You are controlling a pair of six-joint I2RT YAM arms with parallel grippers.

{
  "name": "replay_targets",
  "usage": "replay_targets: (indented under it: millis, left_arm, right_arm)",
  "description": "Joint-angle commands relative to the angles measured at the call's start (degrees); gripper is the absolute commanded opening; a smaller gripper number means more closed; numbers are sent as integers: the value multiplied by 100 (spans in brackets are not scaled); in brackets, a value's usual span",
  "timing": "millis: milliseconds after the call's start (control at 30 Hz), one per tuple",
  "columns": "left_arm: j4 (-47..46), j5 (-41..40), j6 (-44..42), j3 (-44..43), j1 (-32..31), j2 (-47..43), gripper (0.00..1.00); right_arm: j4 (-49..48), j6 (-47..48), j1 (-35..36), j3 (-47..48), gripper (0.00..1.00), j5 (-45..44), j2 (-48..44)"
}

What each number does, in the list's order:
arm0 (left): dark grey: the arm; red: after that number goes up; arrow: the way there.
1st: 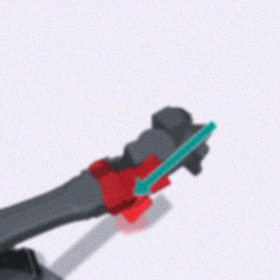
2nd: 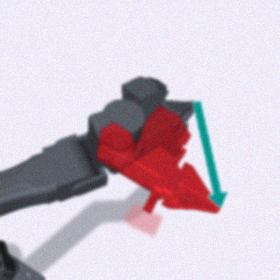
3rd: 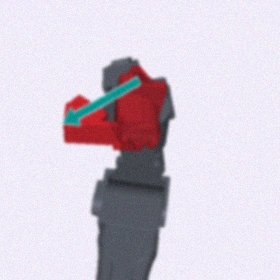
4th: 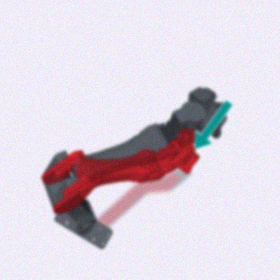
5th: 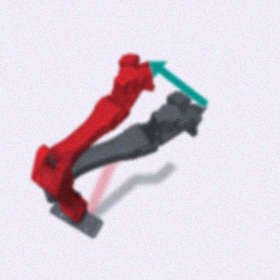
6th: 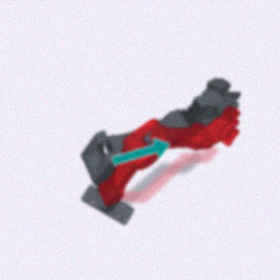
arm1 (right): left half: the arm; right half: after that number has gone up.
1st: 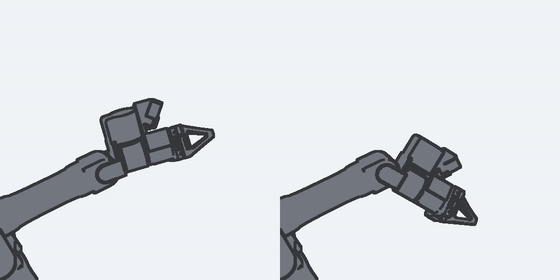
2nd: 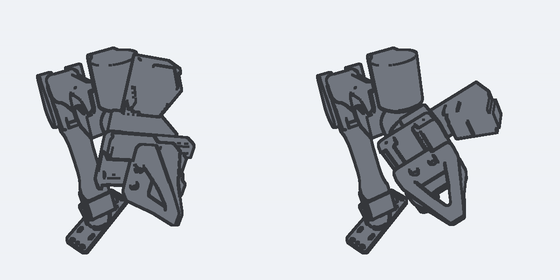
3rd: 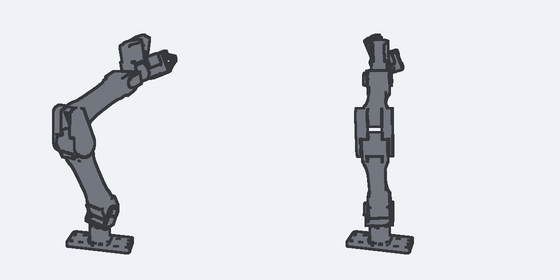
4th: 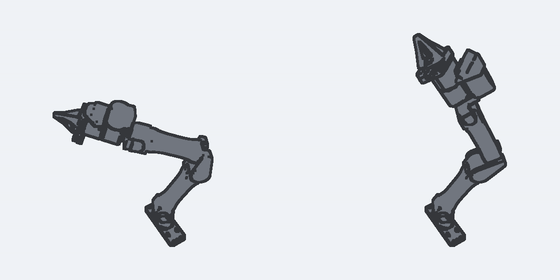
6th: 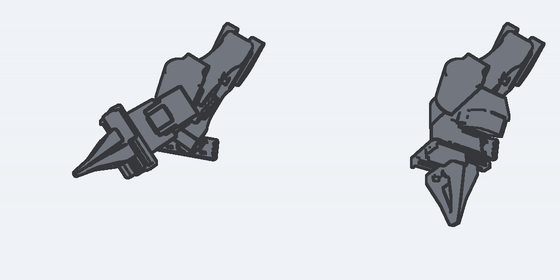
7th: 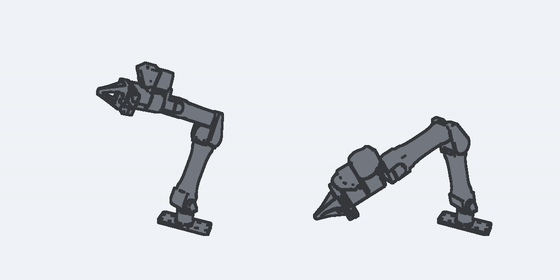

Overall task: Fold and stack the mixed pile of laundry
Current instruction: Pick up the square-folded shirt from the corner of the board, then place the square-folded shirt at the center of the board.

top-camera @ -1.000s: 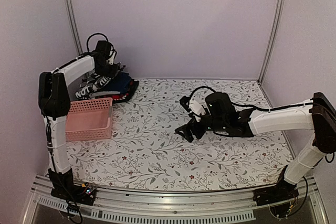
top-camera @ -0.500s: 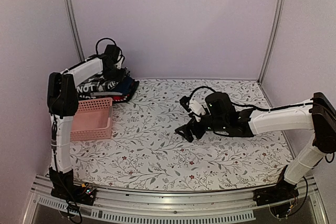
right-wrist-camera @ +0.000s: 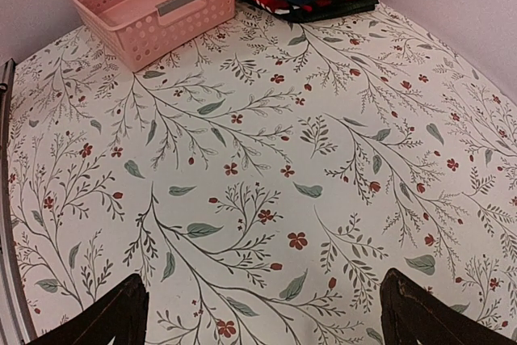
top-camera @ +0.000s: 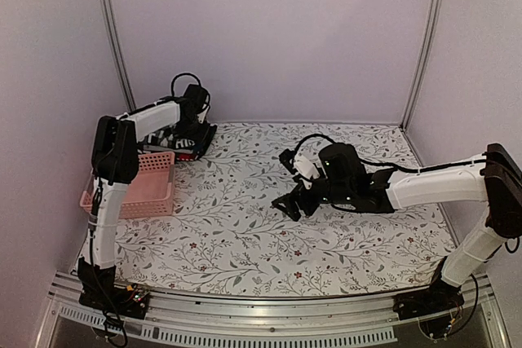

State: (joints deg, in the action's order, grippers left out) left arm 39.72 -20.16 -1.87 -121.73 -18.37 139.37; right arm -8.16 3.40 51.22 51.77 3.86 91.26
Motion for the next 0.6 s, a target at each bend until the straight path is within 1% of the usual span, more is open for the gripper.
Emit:
replay_targets:
  millis: [0,67,133,200,300,400,467,567]
  left_arm:
    - [-29,271,-39,39,-28,-711,52]
    - [-149,636,-31,71,-21,-1076,66]
    - [-236,1217,-33,75,-25,-1408,72]
    - [-290,1826,-2,38,-26,-1693,76]
    - [-512,2438,159,94,-24,-2170,86]
    - [-863,2515,362,301,3,-2622,99]
    - [-934,2212,402,329,75,-2747,100]
    - [-719,1779,377,318,298,-2611,100]
  right_arm:
    - [-49,-59,-38,34,99,80,-11]
    - [-45,-52,-42,48,99,76,-20]
    - [-37,-46,-46,60,99,72,-25]
    - [-29,-46,-78,70,99,71,-44]
    - [-27,-63,-167,70,99,134,-133]
    - [-19,-83,-338,28,99,222,-281]
    - [-11,-97,-463,-6,99,301,-392]
    - [3,-82,-540,-75,99,307,-537]
